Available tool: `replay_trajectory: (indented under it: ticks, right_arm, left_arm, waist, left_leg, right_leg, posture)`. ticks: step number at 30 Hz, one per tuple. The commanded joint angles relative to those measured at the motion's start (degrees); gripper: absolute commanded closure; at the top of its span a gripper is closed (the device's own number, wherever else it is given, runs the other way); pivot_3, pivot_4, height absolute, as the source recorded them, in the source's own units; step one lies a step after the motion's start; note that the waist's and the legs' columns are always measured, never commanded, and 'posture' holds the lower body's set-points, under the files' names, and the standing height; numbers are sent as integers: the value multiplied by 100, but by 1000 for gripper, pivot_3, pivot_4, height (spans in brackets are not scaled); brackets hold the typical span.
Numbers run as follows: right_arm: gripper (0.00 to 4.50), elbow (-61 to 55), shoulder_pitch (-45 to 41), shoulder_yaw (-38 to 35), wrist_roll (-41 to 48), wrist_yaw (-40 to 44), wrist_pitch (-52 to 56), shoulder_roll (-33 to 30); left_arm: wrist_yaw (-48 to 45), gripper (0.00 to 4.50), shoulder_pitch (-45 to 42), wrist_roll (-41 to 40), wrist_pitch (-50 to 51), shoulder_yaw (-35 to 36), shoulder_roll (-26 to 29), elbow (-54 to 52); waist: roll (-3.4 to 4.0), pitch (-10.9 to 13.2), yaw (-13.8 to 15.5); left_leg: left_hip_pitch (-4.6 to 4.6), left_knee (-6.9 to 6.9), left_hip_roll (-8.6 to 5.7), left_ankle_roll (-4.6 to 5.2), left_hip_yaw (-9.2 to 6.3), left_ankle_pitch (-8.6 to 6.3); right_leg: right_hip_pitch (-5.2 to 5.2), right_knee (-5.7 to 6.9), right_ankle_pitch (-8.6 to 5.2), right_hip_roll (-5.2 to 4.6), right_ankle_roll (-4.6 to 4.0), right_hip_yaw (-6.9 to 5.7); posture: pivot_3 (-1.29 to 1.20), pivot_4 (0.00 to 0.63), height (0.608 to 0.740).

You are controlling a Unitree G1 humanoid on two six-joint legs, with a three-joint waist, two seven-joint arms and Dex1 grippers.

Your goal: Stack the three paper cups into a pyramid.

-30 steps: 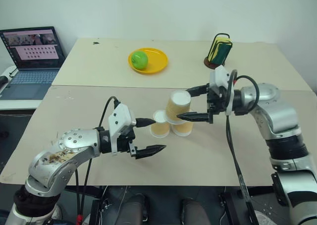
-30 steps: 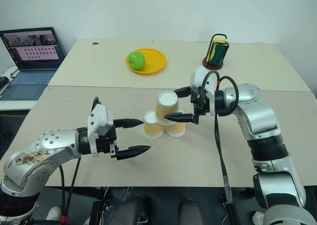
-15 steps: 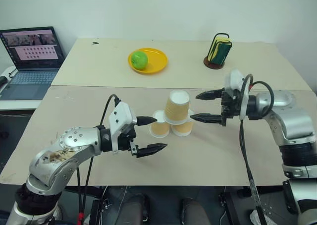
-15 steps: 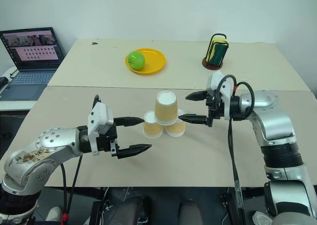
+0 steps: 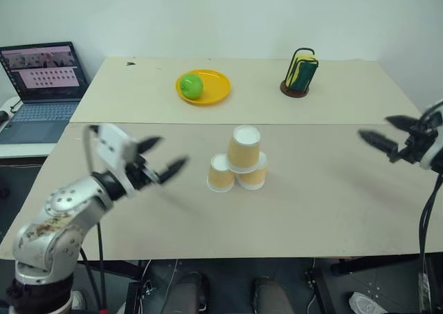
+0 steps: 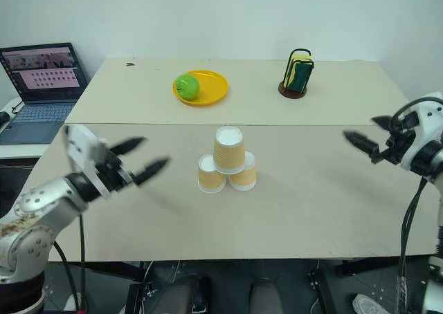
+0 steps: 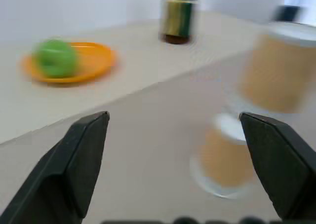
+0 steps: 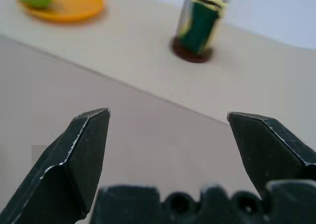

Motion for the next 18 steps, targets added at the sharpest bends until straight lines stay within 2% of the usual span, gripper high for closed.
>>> replay_trajectory:
  ticks: [1, 4, 7, 18]
  right_arm:
    - [17, -156, -154, -221, -161, -1172, -402, 639]
    - [17, -322, -54, -168, -188, -1731, -640, 1322]
    - [17, -375, 112, -115, -192, -1843, -743, 1575]
    - [17, -325, 618, -138, -248, -1963, -954, 1486]
  left_arm:
    - [951, 0, -198, 733, -600, 328, -375, 510]
    - [1550, 0, -288, 1189, -1122, 448, -814, 914]
    - [1810, 0, -316, 1411, -1388, 445, -1084, 1128]
    - [1892, 0, -638, 1562, -1903, 438, -1228, 1862]
  waist:
    - [1, 0, 6]
    - [1, 0, 45]
    - [1, 0, 80]
    - [1, 0, 51]
  left_leg:
    - [-5, 0, -5, 3, 2, 6]
    - [-13, -1, -11, -1, 4, 45]
    - [-30, -7, -17, 0, 3, 45]
    - [-43, -5, -23, 3, 5, 45]
  right_leg:
    - [-5, 4, 0, 0, 0, 2]
    - [-9, -2, 0, -4, 2, 0]
    - [-23, -7, 1, -8, 3, -8]
    - [-39, 4, 2, -11, 6, -15]
  posture:
    - [0, 150, 726]
    - [0, 150, 726]
    - [0, 150, 726]
    - [0, 150, 726]
